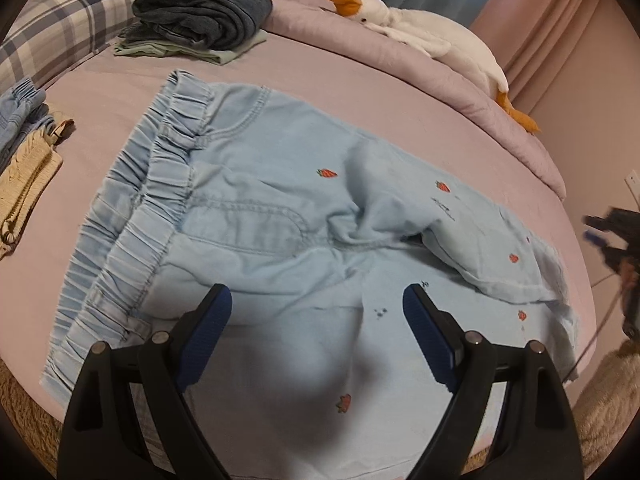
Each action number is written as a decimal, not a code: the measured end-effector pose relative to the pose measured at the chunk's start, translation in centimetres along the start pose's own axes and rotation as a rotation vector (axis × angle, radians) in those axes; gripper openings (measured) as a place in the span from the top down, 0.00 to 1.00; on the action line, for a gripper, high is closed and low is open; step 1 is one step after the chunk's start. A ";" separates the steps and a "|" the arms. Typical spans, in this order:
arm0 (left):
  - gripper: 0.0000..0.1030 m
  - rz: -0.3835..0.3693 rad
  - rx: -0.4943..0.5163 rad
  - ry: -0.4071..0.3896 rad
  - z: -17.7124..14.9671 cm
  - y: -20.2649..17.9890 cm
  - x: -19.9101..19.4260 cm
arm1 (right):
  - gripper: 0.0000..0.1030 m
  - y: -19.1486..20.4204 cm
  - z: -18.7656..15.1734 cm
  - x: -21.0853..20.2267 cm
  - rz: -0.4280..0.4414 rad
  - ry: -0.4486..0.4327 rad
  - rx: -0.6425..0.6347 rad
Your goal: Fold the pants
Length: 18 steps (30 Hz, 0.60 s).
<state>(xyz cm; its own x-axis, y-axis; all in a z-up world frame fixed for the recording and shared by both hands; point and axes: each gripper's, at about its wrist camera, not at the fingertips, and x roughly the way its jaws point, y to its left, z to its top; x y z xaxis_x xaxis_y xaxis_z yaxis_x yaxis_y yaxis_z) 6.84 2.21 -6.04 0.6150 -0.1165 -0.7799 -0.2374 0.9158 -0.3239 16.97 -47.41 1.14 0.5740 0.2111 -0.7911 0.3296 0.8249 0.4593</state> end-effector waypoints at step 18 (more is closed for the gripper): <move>0.16 -0.064 -0.062 0.010 6.0 -0.5 2.0 | 0.96 -5.2 0.0 2.8 -0.088 -0.085 0.114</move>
<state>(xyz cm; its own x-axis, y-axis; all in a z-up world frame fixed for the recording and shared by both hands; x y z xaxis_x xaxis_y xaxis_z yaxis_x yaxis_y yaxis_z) 12.67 3.85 -4.22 0.6226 -0.1781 -0.7620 -0.2442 0.8809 -0.4054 16.88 -51.08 -3.50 0.5988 0.0918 -0.7956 0.4614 0.7725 0.4364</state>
